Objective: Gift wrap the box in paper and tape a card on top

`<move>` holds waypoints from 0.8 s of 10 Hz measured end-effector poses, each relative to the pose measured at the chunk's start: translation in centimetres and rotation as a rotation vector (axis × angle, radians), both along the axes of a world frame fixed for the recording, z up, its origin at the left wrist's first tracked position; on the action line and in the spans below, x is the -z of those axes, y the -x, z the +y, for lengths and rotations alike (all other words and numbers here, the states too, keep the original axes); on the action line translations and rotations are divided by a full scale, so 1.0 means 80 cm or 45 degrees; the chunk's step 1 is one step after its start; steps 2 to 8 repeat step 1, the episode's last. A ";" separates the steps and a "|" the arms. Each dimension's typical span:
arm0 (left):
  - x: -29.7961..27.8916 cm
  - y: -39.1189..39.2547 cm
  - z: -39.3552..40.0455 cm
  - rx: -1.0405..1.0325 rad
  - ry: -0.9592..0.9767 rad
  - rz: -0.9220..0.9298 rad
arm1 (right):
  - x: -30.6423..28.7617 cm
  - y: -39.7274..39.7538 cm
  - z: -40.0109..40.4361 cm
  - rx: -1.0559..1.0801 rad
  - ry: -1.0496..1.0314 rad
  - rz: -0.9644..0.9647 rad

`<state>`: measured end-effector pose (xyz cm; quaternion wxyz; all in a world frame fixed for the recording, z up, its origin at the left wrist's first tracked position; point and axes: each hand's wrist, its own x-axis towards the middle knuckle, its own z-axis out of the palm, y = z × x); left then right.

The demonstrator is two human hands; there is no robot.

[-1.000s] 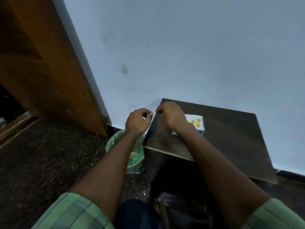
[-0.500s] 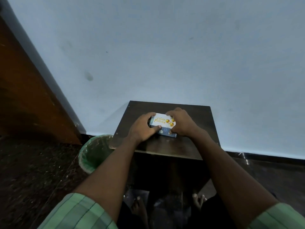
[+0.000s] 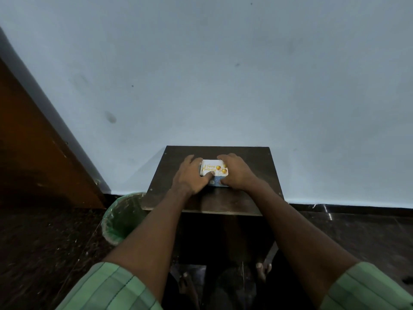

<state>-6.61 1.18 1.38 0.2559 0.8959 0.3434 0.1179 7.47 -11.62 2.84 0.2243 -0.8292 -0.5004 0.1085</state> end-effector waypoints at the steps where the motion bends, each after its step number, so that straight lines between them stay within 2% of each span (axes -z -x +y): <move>1: -0.029 -0.001 -0.009 0.010 -0.031 -0.017 | -0.014 0.000 -0.011 0.040 0.010 -0.023; 8: -0.029 -0.001 -0.009 0.010 -0.031 -0.017 | -0.014 0.000 -0.011 0.040 0.010 -0.023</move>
